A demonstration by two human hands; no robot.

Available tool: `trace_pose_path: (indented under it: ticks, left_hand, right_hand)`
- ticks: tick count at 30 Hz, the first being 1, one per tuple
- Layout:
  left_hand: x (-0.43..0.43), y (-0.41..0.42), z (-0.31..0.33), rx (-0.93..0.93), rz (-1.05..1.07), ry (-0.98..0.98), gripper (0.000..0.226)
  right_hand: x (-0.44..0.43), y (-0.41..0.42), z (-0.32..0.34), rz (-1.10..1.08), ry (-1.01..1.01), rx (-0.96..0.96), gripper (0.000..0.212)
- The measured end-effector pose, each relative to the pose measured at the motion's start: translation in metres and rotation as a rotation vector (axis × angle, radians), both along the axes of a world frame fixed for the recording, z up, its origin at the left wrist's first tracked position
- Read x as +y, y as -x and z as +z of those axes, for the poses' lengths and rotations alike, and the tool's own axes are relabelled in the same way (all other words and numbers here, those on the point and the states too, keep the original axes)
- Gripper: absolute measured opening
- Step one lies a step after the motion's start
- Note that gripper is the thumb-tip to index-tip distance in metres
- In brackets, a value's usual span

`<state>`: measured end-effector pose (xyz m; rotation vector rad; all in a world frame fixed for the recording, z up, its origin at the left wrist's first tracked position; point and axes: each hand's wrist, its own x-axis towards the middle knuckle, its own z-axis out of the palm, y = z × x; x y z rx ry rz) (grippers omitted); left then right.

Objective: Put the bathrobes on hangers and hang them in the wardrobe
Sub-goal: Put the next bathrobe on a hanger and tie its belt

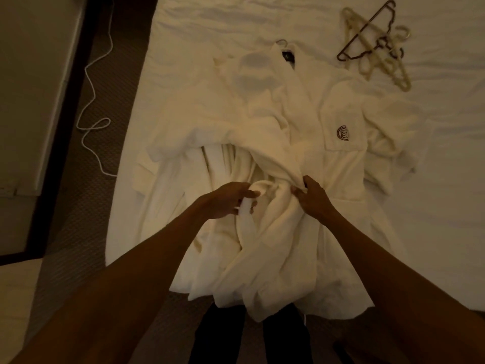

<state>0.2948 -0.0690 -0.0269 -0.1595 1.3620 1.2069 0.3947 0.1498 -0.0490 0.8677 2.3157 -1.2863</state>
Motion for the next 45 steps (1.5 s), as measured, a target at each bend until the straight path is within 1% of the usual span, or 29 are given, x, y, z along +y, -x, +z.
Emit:
trace_pose_path:
  ticks: [1, 2, 3, 4, 5, 7, 8, 9, 11, 12, 14, 17, 20, 22, 24, 25, 26, 28, 30, 32, 34, 35, 36, 38, 40, 42, 43, 45]
  left_hand:
    - [0.001, 0.004, 0.004, -0.010, 0.018, -0.011, 0.012]
    - [0.002, 0.009, 0.008, -0.006, 0.004, -0.013, 0.017]
    - [0.002, 0.014, 0.012, 0.018, -0.045, 0.003, 0.021]
    - [0.001, 0.019, 0.015, 0.079, -0.136, 0.043, 0.024]
    - [0.000, 0.024, 0.018, 0.190, -0.259, 0.093, 0.025]
    - [-0.001, 0.035, 0.020, 0.489, -0.486, 0.220, 0.022]
    - [0.001, 0.040, 0.023, 0.620, -0.540, 0.280, 0.021]
    - [0.004, 0.045, 0.027, 0.711, -0.554, 0.317, 0.019]
    - [0.011, 0.054, 0.038, 0.783, -0.530, 0.323, 0.013]
    - [0.014, 0.059, 0.045, 0.768, -0.512, 0.306, 0.016]
    - [0.014, 0.070, 0.057, 0.658, -0.444, 0.282, 0.025]
    - [0.002, 0.080, 0.066, 0.390, -0.244, 0.261, 0.024]
    - [-0.019, 0.077, 0.063, 0.157, -0.002, 0.119, 0.039]
    - [-0.028, 0.077, 0.065, -0.011, 0.165, 0.010, 0.043]
    - [-0.034, 0.084, 0.074, -0.184, 0.208, -0.084, 0.050]
    - [-0.037, 0.089, 0.081, -0.249, 0.181, -0.125, 0.056]
    - [-0.043, 0.095, 0.087, -0.276, 0.142, -0.152, 0.061]
    - [-0.057, 0.109, 0.104, -0.220, 0.039, -0.151, 0.065]
    - [-0.070, 0.121, 0.120, -0.136, -0.012, -0.145, 0.057]
    - [-0.087, 0.137, 0.133, -0.071, 0.108, -0.177, 0.045]
    - [-0.108, 0.157, 0.145, 0.011, 0.259, -0.269, 0.027]
    - [-0.114, 0.164, 0.149, 0.043, 0.291, -0.318, 0.020]
    - [-0.117, 0.169, 0.151, 0.076, 0.305, -0.323, 0.021]
    - [-0.110, 0.170, 0.150, 0.156, 0.313, -0.210, 0.017]
    - [-0.086, 0.161, 0.143, 0.251, 0.241, -0.051, 0.016]
    - [-0.054, 0.144, 0.135, 0.338, 0.151, 0.071, 0.018]
    - [-0.036, 0.134, 0.130, 0.400, 0.106, 0.112, 0.019]
    - [0.000, 0.108, 0.120, 0.512, 0.046, 0.117, 0.018]
  right_hand:
    - [-0.003, 0.002, 0.001, 0.016, 0.025, -0.012, 0.038]
    - [-0.006, 0.004, 0.002, 0.019, 0.065, -0.027, 0.043]
    - [-0.008, 0.007, 0.002, 0.007, 0.110, -0.045, 0.046]
    - [-0.010, 0.011, 0.002, -0.013, 0.151, -0.069, 0.047]
    - [-0.011, 0.014, 0.001, -0.040, 0.188, -0.099, 0.048]
    - [-0.013, 0.019, 0.000, -0.114, 0.254, -0.172, 0.051]
    - [-0.014, 0.022, -0.001, -0.156, 0.282, -0.211, 0.055]
    - [-0.015, 0.025, -0.001, -0.192, 0.305, -0.244, 0.061]
    - [-0.017, 0.031, 0.001, -0.221, 0.338, -0.276, 0.072]
    - [-0.019, 0.035, 0.002, -0.224, 0.348, -0.283, 0.077]
    - [-0.022, 0.042, 0.004, -0.227, 0.351, -0.287, 0.085]
    - [-0.027, 0.044, 0.000, -0.196, 0.328, -0.301, 0.090]
    - [-0.030, 0.041, -0.007, -0.171, 0.306, -0.315, 0.095]
    - [-0.031, 0.044, -0.010, -0.177, 0.305, -0.314, 0.099]
    - [-0.031, 0.046, -0.011, -0.180, 0.307, -0.322, 0.102]
    - [-0.031, 0.046, -0.012, -0.176, 0.307, -0.326, 0.105]
    - [-0.031, 0.047, -0.013, -0.171, 0.306, -0.330, 0.109]
    - [-0.031, 0.048, -0.014, -0.171, 0.302, -0.341, 0.115]
    - [-0.031, 0.047, -0.017, -0.182, 0.293, -0.350, 0.115]
    - [-0.032, 0.046, -0.021, -0.188, 0.282, -0.370, 0.116]
    - [-0.034, 0.047, -0.025, -0.184, 0.260, -0.392, 0.117]
    - [-0.035, 0.047, -0.024, -0.188, 0.252, -0.395, 0.116]
    - [-0.036, 0.047, -0.023, -0.198, 0.251, -0.392, 0.114]
    - [-0.037, 0.047, -0.017, -0.211, 0.277, -0.370, 0.107]
    - [-0.034, 0.043, -0.011, -0.211, 0.282, -0.349, 0.095]
    - [-0.026, 0.036, -0.003, -0.182, 0.213, -0.322, 0.082]
    - [-0.018, 0.031, 0.000, -0.156, 0.155, -0.275, 0.075]
    - [0.002, 0.018, 0.005, -0.137, -0.012, -0.092, 0.055]
